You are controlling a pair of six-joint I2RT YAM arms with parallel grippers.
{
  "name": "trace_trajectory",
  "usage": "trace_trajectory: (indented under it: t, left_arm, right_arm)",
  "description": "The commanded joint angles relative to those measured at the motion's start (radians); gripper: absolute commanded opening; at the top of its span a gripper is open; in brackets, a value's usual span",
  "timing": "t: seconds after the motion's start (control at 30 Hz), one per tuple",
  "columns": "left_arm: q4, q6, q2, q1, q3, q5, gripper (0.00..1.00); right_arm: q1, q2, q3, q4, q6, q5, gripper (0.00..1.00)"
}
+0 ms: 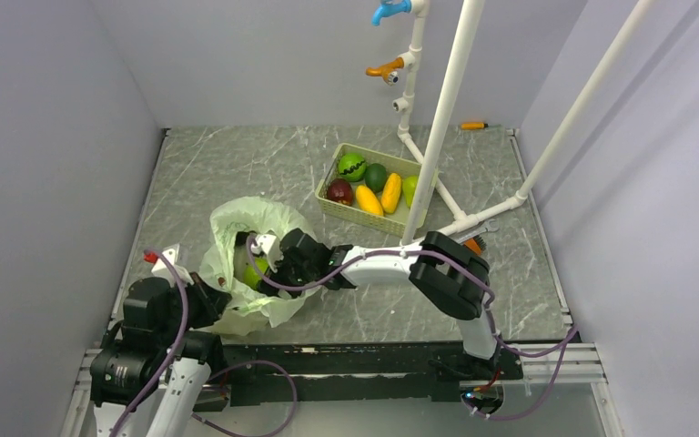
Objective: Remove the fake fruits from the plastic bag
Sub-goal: Adjust the plastic bag at the center of the board, then take out the fake fruit from the plastic bag.
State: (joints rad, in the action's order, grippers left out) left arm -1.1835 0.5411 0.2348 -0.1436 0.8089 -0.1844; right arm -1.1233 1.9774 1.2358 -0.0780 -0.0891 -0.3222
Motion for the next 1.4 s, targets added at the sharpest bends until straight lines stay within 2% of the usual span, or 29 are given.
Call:
trace_trajectory:
  t: [0.0,0.2,0.3,0.43,0.53,0.7,0.9,1.1,1.23,1.27,1.37]
  left_arm:
    - [0.036,0.030,-0.053,0.000,0.047,0.093,0.00]
    - [0.017,0.024,-0.088,0.000,0.051,0.135,0.00]
    - [0.005,0.013,-0.073,0.000,0.041,0.133,0.00]
    - [-0.021,-0.009,-0.038,0.000,0.035,0.129,0.00]
    - [-0.037,-0.019,-0.023,0.000,0.035,0.125,0.00]
    - [-0.026,-0.018,-0.056,0.000,0.024,0.124,0.00]
    - [-0.032,-0.007,-0.066,0.001,0.034,0.108,0.00]
    - [-0.036,-0.015,-0.071,0.000,0.017,0.096,0.00]
    - [-0.029,-0.021,-0.067,0.000,0.008,0.087,0.00]
    - [-0.028,-0.022,-0.063,0.001,0.005,0.086,0.00]
    - [-0.022,-0.021,-0.054,0.000,-0.002,0.083,0.00]
  right_arm:
    - [-0.034,0.052,0.034,0.042,0.036,0.073,0.94]
    - [-0.043,0.056,0.001,0.027,0.011,0.236,0.94]
    - [-0.042,0.023,-0.010,-0.009,0.024,0.170,0.95]
    - [-0.036,-0.038,0.009,-0.045,-0.012,0.176,0.95]
    - [-0.035,-0.072,0.013,-0.098,0.036,0.113,0.97]
    - [-0.040,0.043,0.189,0.019,0.135,-0.003,0.99]
    - [-0.060,0.119,0.236,0.030,0.150,-0.022,0.99]
    - [-0.090,0.186,0.235,0.068,0.191,0.042,0.99]
    - [-0.099,0.219,0.234,0.055,0.176,0.155,0.98]
    - [-0.099,0.226,0.245,0.057,0.165,0.197,0.96]
    - [-0.098,0.236,0.258,0.038,0.137,0.306,0.82]
